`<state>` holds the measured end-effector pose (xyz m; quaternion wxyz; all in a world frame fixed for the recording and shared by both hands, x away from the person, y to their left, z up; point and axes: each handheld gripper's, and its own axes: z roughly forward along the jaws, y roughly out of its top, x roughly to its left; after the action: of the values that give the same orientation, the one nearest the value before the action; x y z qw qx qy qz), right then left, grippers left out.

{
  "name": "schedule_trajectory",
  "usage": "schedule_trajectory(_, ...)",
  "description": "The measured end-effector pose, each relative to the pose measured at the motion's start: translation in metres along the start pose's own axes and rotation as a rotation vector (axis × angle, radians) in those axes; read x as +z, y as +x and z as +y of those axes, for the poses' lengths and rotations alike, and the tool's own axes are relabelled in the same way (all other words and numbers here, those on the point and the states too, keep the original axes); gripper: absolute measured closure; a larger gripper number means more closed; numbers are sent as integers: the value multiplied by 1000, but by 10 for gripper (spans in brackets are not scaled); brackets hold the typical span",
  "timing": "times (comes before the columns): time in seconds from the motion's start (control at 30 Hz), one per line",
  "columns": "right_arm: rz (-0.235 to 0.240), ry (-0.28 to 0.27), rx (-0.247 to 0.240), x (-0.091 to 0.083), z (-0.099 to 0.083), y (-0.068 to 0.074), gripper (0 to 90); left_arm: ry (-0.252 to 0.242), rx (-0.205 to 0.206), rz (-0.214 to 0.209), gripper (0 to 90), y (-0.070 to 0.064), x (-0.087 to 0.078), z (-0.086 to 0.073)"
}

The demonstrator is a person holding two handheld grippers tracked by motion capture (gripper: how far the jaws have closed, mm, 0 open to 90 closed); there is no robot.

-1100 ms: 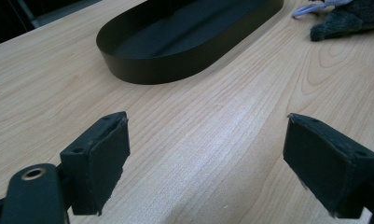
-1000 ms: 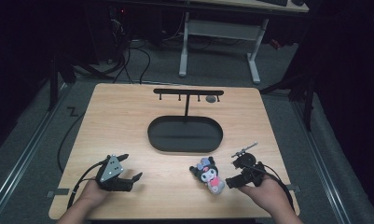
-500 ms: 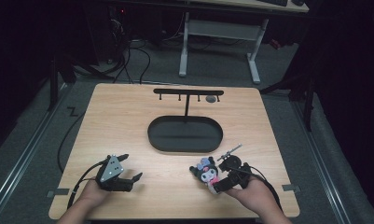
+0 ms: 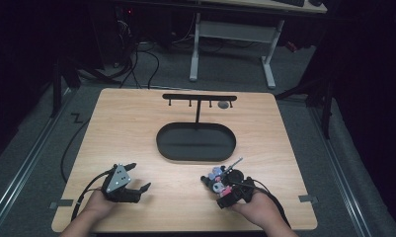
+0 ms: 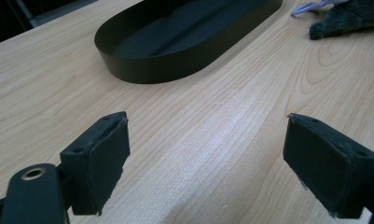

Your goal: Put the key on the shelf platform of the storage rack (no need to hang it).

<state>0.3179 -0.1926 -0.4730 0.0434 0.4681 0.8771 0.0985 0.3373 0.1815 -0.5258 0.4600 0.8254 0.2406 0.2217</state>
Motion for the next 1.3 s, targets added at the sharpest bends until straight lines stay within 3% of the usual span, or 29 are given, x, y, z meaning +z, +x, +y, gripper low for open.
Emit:
schedule_trajectory(0.4,-2,33,-8,12,1,-1,160,0,1,1,154,0,0,0)
schedule_trajectory(0.57,-5,34,-5,10,1,-3,304,0,0,0,154,0,0,0)
schedule_trajectory(0.7,5,36,3,9,1,-4,352,0,1,0,154,0,0,0)
schedule_trajectory(0.73,3,38,-1,9,1,-5,419,0,1,-1,154,0,0,0)
schedule_trajectory(0.83,-6,31,1,6,2,-3,457,0,4,0,154,0,0,0)
schedule_trajectory(1.3,-22,8,2,-9,8,-4,468,3,6,2,154,-1,0,0)
